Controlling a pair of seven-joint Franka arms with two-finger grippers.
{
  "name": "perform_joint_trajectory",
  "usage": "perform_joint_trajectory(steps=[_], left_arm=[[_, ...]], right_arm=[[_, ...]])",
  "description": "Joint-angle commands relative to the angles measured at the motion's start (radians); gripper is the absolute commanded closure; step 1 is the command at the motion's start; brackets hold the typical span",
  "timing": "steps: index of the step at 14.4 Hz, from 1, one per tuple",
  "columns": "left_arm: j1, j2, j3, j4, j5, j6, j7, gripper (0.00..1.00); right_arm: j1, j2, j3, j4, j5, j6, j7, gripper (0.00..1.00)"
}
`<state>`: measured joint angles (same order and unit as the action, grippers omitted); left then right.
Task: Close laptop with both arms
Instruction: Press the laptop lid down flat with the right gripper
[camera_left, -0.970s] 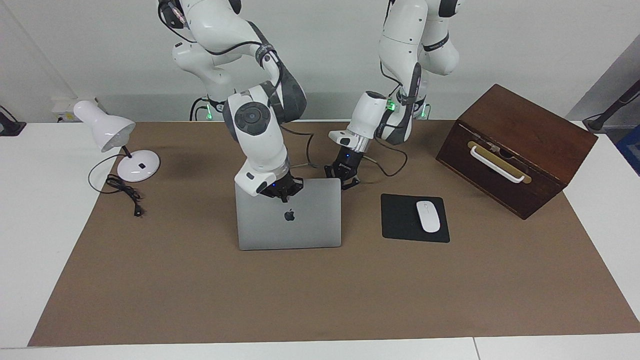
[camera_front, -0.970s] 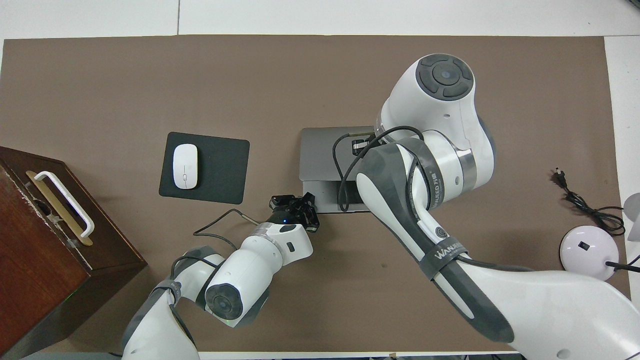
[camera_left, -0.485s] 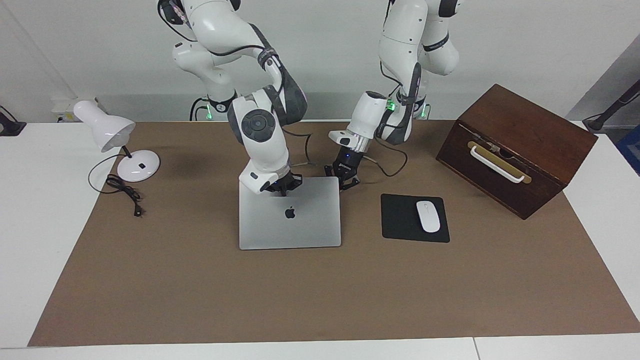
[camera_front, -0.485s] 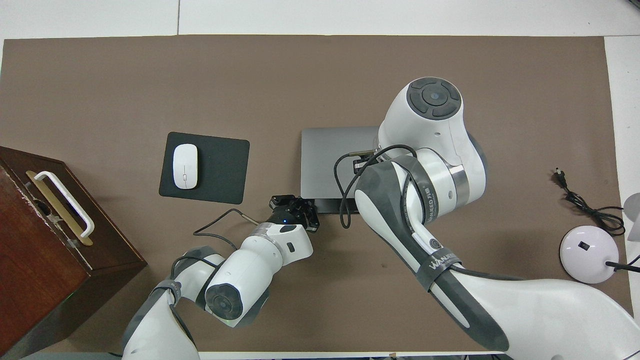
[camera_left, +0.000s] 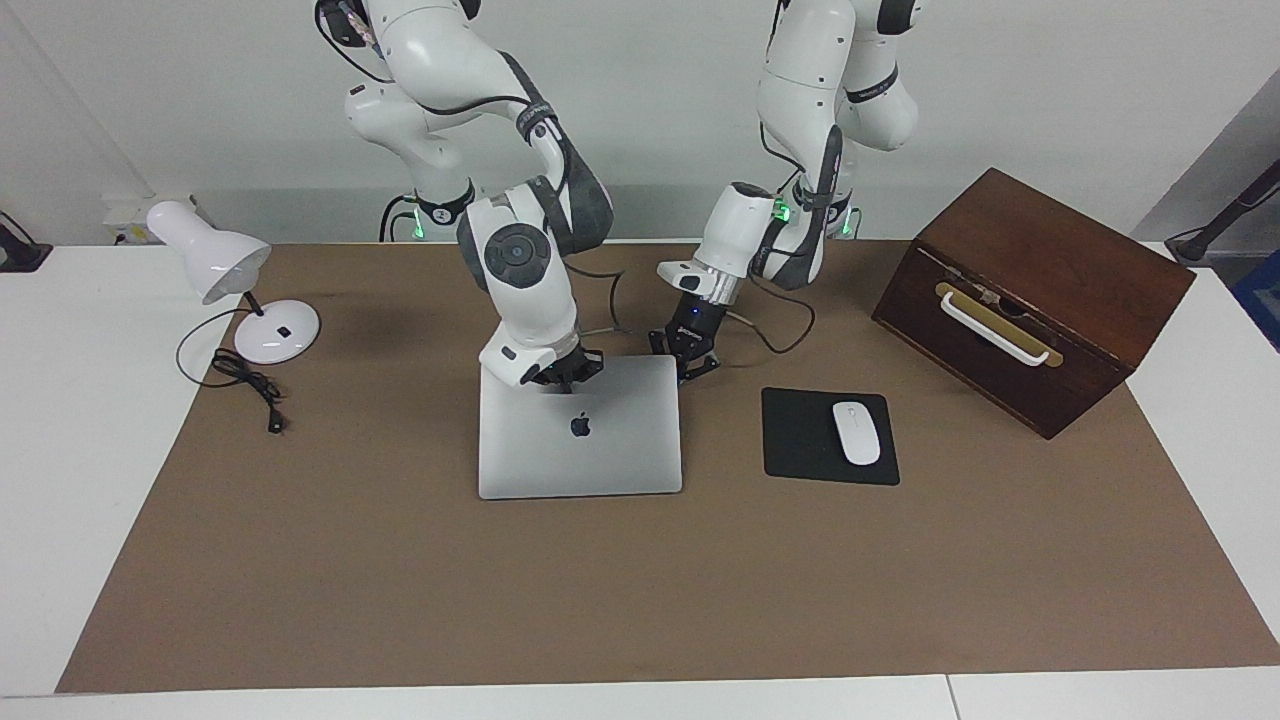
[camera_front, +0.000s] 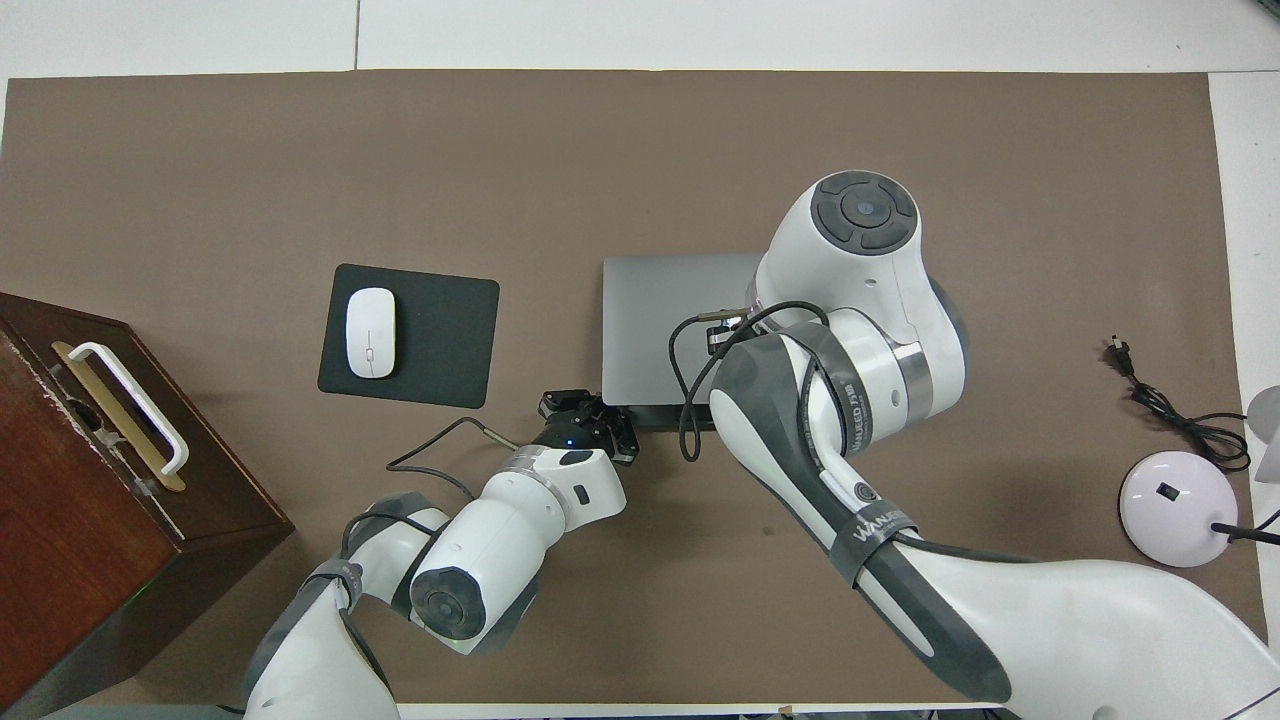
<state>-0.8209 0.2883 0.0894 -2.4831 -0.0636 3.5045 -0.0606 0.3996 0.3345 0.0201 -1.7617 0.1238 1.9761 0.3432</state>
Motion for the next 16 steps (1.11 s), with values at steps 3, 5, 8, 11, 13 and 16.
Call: perform_joint_trajectory(steps=[3,5,8,11,13,16], left_arm=[[-0.017,0.100,0.035,0.004,-0.016,-0.006,0.025,1.00],[-0.017,0.100,0.038,0.004,-0.016,-0.006,0.031,1.00],[-0.017,0.100,0.039,0.004,-0.016,-0.006,0.056,1.00],[-0.017,0.111,0.039,0.004,-0.016,-0.006,0.065,1.00],[-0.017,0.111,0.041,0.004,-0.016,-0.004,0.068,1.00],[-0.017,0.111,0.041,0.004,-0.016,-0.004,0.070,1.00]], right_arm=[[-0.002,-0.035,0.015,-0.076,0.028,0.061,-0.035,1.00],[-0.002,-0.032,0.015,-0.081,0.028,0.070,-0.033,1.00],[-0.002,-0.035,0.015,-0.094,0.030,0.086,-0.033,1.00],[-0.001,-0.034,0.017,-0.105,0.030,0.092,-0.032,1.00],[-0.001,-0.035,0.017,-0.111,0.030,0.107,-0.033,1.00],[-0.001,-0.035,0.017,-0.113,0.028,0.109,-0.033,1.00]])
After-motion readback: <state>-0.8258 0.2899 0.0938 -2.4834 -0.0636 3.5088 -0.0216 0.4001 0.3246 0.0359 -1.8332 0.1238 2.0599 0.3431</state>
